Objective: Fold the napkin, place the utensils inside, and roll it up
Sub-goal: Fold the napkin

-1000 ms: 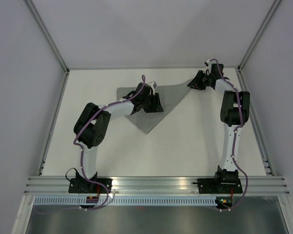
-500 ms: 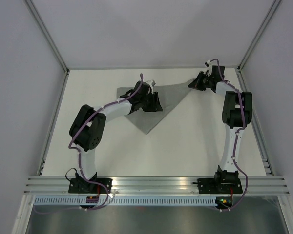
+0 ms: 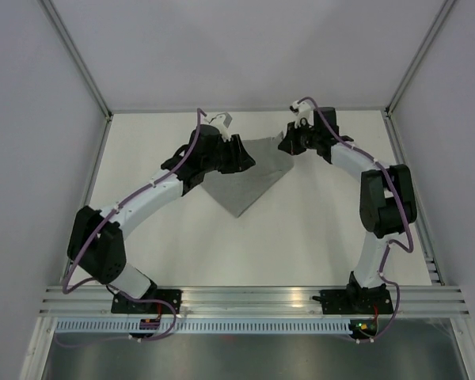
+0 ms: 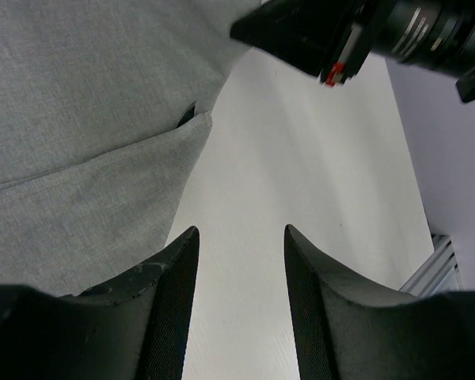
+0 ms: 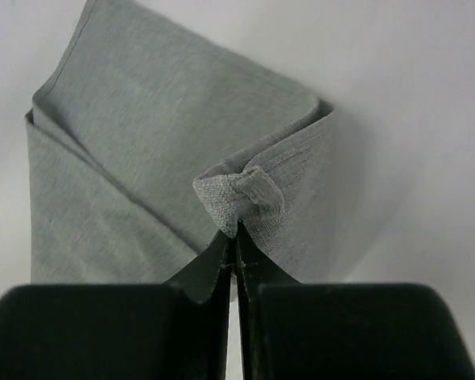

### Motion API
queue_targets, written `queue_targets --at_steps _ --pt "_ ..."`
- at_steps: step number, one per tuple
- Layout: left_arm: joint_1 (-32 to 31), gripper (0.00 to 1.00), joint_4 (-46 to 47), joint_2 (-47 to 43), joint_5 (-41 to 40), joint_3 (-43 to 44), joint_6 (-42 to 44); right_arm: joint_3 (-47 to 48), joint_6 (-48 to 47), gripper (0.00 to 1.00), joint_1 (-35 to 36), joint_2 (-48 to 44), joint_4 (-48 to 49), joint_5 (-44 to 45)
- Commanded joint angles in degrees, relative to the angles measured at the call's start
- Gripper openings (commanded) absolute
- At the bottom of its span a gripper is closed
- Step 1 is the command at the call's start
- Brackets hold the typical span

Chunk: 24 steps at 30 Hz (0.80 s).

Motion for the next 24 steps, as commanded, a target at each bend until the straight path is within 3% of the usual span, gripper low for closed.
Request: queue_targets --at_steps 1,8,24 --pt "0.1 0.53 -1.4 -6.2 -3.3 -2.6 -4.2 -4.9 -11.2 0.07 5.2 -5.3 1.4 1.2" --pt "0.2 0.55 -3.3 -17.0 -9.5 -8.4 -8.3 -9.4 -20.1 0.08 15.2 -9.4 -1.9 2.1" --pt "0.2 0.56 -4.7 -28.0 -10.2 -16.7 -9.4 -12.6 -25.9 0.07 23.3 -8.4 -3.7 2.9"
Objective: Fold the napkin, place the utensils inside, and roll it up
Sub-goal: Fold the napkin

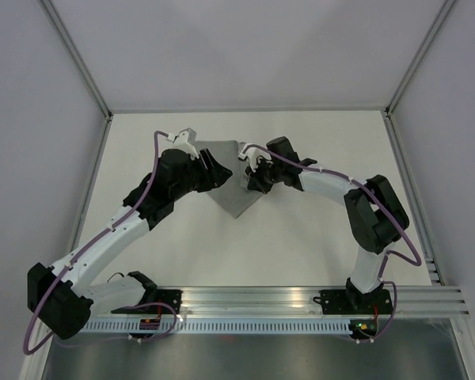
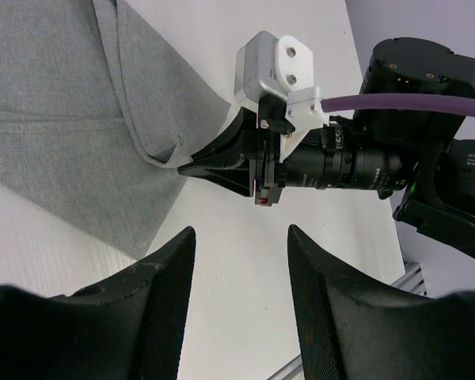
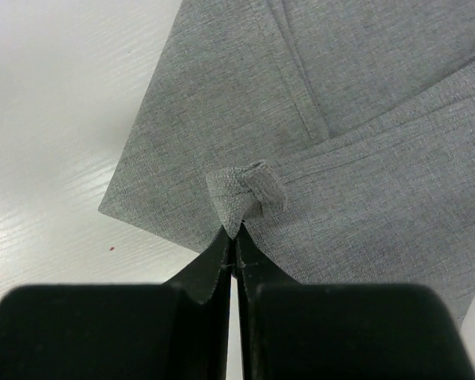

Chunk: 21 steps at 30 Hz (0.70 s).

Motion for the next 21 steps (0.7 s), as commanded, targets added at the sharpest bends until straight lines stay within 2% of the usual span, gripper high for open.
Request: queue_targets --at_steps 1,18,21 --pt "0.1 0.55 -0.5 -1.8 -1.1 -1.4 -2.2 -0.5 -2.4 0.07 1.3 -1.1 1.8 -0.5" --pt "0.1 0.56 -0.2 -4.4 -1.1 -5.5 -1.9 -0.5 -2.6 0.06 5.6 2.5 0.9 -1.5" --pt "0.1 0.56 -0.5 -5.0 -1.1 -5.6 -1.4 0.0 -2.4 0.12 6.1 3.7 0.4 -1.9"
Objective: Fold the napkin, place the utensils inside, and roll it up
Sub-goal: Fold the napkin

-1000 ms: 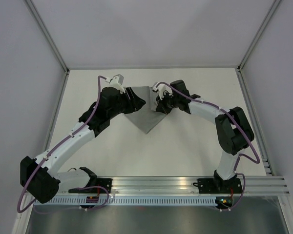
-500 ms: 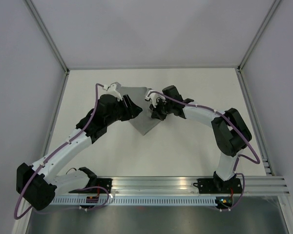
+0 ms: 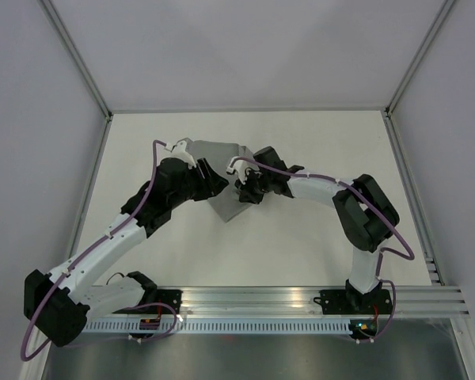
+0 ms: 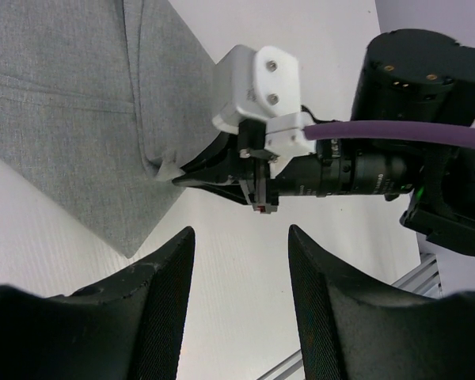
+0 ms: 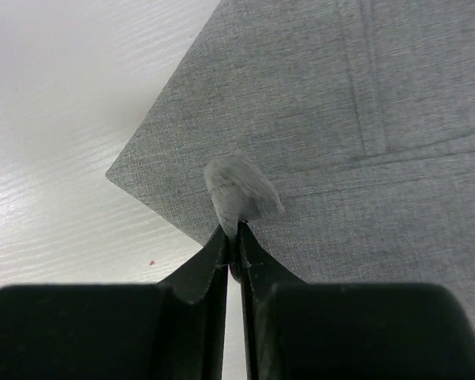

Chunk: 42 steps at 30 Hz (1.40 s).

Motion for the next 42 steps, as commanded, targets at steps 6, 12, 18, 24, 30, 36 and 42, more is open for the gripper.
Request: queue_targets --at_steps 6,12,18,24,30,36,42 --pt "0.2 0.56 0.4 -2.0 -0.6 -0.9 -0.7 1.6 -0.5 0.21 1.2 2.5 -0.6 -3.9" --pt "0.1 0.57 0.5 -2.4 -0.6 -1.2 -0.5 2.6 -0.4 0.22 1.9 3.0 -1.5 -5.1" --pt "0.1 0.57 0.5 -2.5 -0.6 -1.2 -0.2 3.4 -0.2 0.26 3.0 3.2 -2.8 -6.0" --pt "0.1 0.58 0.7 -2.5 -0.6 -1.3 -0.1 4.7 -0.1 0.30 3.8 4.3 -4.3 -6.9" --pt "0.1 0.58 0.8 -2.3 -0.6 -1.1 0.1 6.5 0.3 0.37 4.3 5.4 -5.7 -8.2" --pt "0.2 0.60 0.8 -2.3 -0.7 -0.9 0.6 7.3 1.3 0.41 4.3 5.1 -5.9 -9.1" --pt "0.2 0.62 0.7 -2.7 -0.6 -0.3 1.1 8.7 3.2 0.53 4.0 3.7 -6.4 -10.7"
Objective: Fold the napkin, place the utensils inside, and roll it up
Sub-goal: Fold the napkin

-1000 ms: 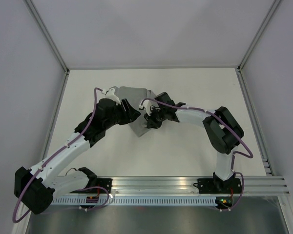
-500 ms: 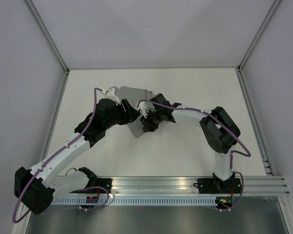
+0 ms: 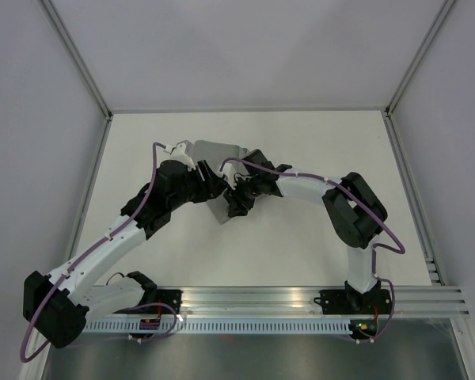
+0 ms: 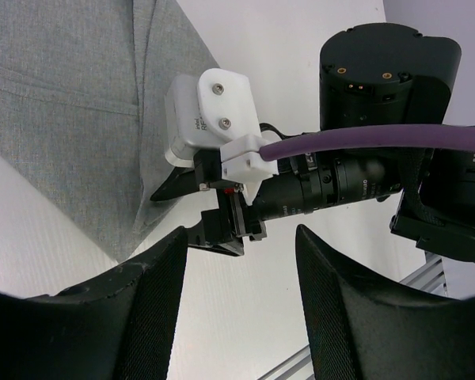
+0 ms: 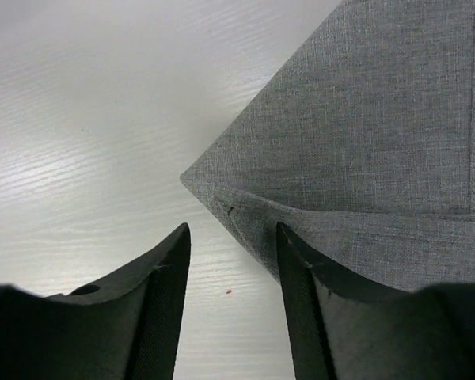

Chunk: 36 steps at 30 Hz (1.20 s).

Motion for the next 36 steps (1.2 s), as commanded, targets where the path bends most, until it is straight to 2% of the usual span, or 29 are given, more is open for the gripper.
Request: queue_targets --at_steps 1,7,15,19,24,26,27,33,35,36 --pt "0.1 0.63 1.0 -1.6 -0.2 1.3 1.3 3.3 1.4 0.55 -0.1 -1.7 0.6 -3.6" --pt "0.2 0.64 0.5 -2.0 -0.2 3.1 3.2 4.5 3.1 0.59 -2.1 -3.6 -0.4 -4.9" --pt "0.2 0.65 0.6 -1.6 -0.2 4.6 6.1 4.4 3.8 0.59 -6.6 -6.6 -2.9 -7.2" --pt "0.0 0.65 0.6 -0.2 -1.7 5.5 9.4 3.7 4.2 0.59 -12.8 -8.1 -4.3 -8.6" --pt "-2.8 0.65 0.6 6.3 -5.6 8.6 14.5 3.2 4.6 0.59 -22.1 -9.4 -4.8 -9.0" --pt "-4.1 0.65 0.6 7.8 -7.3 9.3 15.7 3.0 4.6 0.59 -23.8 -9.9 -4.9 -7.4" --pt "-4.1 0.65 0.5 9.0 -9.0 9.6 15.8 3.1 4.5 0.59 -24.6 -9.8 -5.1 -3.3" --pt "-3.8 0.62 -8.0 13.4 -23.2 11.1 8.1 6.8 5.4 0.57 -24.9 -4.9 -5.1 4.4" --pt "-1.6 0.62 -9.4 14.7 -22.7 10.0 5.2 8.8 5.3 0.57 -25.0 -2.4 -5.5 5.4" --pt "-0.4 0.58 -9.6 15.2 -21.7 8.7 4.3 9.8 5.4 0.57 -24.9 -1.6 -5.7 5.6"
